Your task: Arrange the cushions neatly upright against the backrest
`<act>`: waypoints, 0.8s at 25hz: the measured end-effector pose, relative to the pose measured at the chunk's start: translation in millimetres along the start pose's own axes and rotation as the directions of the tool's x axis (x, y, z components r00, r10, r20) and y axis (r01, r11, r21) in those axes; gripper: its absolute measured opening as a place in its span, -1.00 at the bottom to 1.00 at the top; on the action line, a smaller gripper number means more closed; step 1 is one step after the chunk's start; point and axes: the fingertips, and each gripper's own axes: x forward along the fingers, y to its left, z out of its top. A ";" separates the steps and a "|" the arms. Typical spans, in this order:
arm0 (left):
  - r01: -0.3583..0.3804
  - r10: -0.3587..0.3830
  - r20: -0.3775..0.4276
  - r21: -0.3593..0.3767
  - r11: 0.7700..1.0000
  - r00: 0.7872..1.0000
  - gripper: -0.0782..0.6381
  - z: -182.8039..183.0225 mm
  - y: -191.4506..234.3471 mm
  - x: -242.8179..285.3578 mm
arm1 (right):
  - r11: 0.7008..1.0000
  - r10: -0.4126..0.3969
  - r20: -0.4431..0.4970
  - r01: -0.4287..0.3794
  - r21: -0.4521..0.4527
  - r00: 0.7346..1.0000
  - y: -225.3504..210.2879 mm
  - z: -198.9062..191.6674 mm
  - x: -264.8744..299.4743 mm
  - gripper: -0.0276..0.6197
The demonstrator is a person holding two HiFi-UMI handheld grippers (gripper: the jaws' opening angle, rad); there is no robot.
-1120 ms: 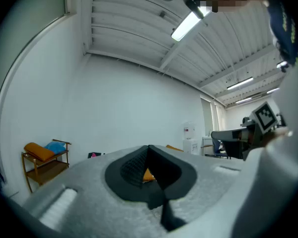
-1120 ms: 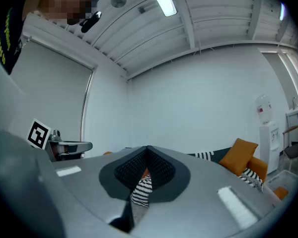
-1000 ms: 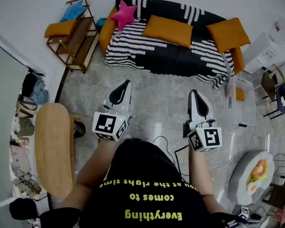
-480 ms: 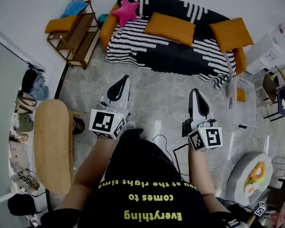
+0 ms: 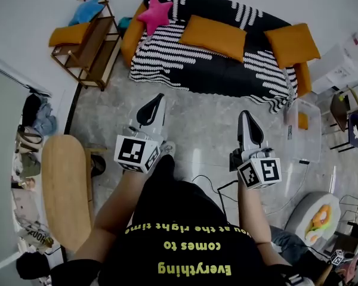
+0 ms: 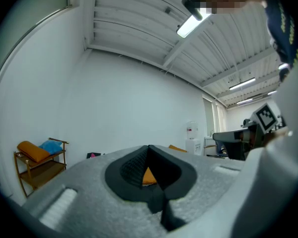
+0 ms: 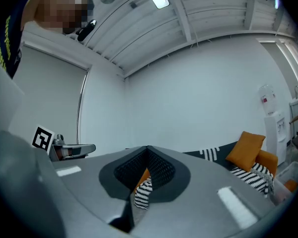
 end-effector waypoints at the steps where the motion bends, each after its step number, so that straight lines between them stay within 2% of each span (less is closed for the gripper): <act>1: 0.002 -0.002 -0.002 -0.002 1.000 1.000 -0.79 0.2 10.0 10.3 | 1.000 -0.002 -0.001 0.002 -0.002 1.000 -2.0 -0.1 13.4 -0.88; 11: 0.038 -0.038 0.004 -0.002 0.999 0.999 -0.79 11.7 116.9 108.7 | 0.999 -0.034 0.018 0.034 -0.010 0.999 -10.2 8.7 151.9 -0.88; 15: 0.071 -0.071 -0.002 0.011 0.997 0.997 -0.79 10.9 135.8 137.9 | 0.998 -0.065 0.023 0.065 -0.005 0.998 -19.1 7.6 176.2 -0.88; 20: 0.070 -0.070 -0.018 -0.007 0.998 0.997 -0.79 4.2 147.7 167.2 | 0.996 -0.085 0.001 0.085 -0.001 0.996 -39.8 4.3 197.8 -0.88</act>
